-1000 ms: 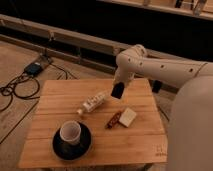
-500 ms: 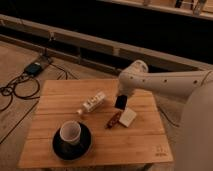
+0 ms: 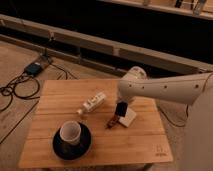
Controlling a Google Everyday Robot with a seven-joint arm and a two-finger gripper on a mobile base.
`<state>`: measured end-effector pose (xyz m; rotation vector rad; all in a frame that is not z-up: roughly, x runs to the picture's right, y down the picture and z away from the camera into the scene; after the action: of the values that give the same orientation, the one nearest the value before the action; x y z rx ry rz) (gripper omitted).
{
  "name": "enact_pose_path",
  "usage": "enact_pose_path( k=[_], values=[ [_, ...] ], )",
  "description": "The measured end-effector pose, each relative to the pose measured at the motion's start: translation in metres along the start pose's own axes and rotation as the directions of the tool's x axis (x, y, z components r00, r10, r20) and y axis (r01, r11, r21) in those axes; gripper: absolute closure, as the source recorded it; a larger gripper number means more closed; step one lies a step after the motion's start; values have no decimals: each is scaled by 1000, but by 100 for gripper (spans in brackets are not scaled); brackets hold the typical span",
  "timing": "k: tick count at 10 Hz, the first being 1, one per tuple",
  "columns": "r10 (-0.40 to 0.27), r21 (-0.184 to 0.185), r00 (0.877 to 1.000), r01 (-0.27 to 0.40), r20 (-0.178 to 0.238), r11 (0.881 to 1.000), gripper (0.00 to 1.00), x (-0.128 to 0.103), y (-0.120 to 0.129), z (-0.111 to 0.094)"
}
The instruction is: Place the eraser on the white sponge
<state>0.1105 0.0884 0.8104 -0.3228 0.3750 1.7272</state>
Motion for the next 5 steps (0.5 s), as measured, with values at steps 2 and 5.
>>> enact_pose_path(
  k=[2, 5],
  values=[
    [47, 34, 998, -46, -46, 998, 100, 7, -10, 2],
    [160, 90, 978, -148, -138, 985, 100, 12, -26, 3]
  ],
)
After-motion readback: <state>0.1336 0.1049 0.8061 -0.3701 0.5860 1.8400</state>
